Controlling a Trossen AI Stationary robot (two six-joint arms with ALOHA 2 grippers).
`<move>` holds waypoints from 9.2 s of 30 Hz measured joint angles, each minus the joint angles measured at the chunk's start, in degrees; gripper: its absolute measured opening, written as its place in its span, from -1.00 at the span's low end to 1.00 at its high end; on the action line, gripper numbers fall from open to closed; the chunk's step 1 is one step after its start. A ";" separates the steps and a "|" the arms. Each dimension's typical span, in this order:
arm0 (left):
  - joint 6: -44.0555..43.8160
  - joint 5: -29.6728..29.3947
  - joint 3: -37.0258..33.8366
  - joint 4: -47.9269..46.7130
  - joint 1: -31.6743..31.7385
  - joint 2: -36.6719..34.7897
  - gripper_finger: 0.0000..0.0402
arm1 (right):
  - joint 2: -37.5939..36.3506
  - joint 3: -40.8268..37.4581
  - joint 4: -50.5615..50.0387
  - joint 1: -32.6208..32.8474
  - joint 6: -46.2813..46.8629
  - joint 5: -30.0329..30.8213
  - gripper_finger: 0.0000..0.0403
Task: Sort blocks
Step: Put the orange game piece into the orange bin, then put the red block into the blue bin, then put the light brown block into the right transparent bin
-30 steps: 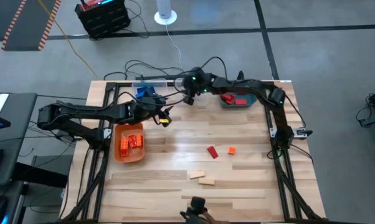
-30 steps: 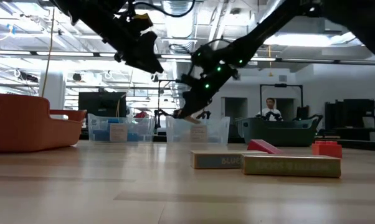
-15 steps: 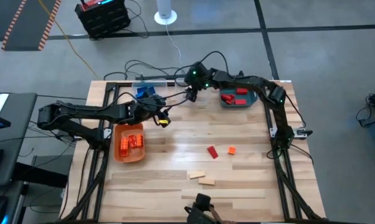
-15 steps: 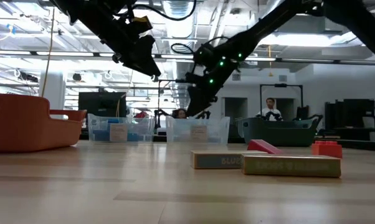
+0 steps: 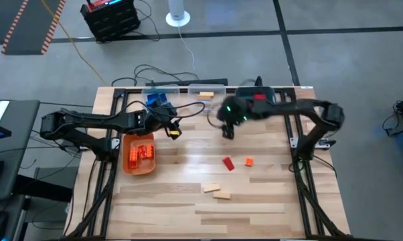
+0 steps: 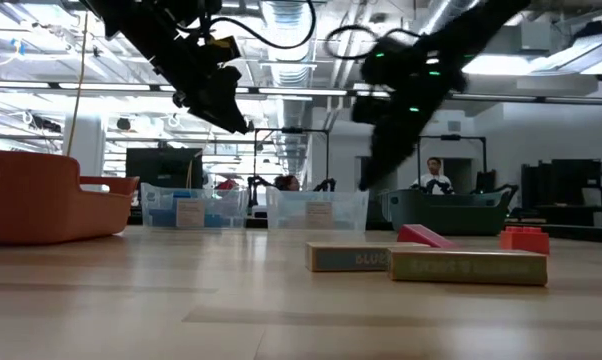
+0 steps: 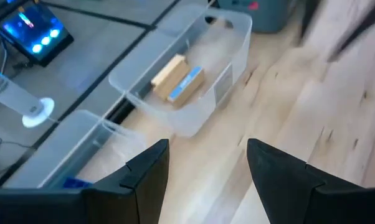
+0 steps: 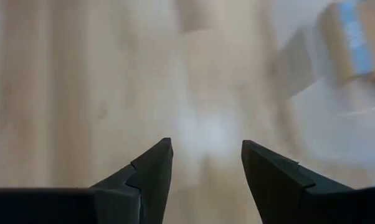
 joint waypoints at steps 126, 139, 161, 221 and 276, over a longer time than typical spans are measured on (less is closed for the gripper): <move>55.50 6.48 0.09 47.00 -21.97 19.08 0.05 | -8.43 -12.99 43.01 16.33 29.52 -13.05 -0.14; 53.46 9.60 0.04 48.55 -20.61 19.06 0.05 | -3.46 -6.80 42.77 18.87 29.38 -13.00 -0.14; 48.92 0.63 -0.07 34.98 -21.94 14.18 -0.57 | -15.01 -4.30 21.18 16.02 19.22 -14.05 0.21; -49.76 -0.19 -2.08 -50.35 -27.10 -6.12 -0.01 | 3.96 -18.78 20.17 39.78 48.11 35.43 0.22; -15.14 -3.08 -2.08 -3.11 -23.91 1.79 -0.01 | -14.08 -15.59 8.68 -19.17 10.23 19.76 0.22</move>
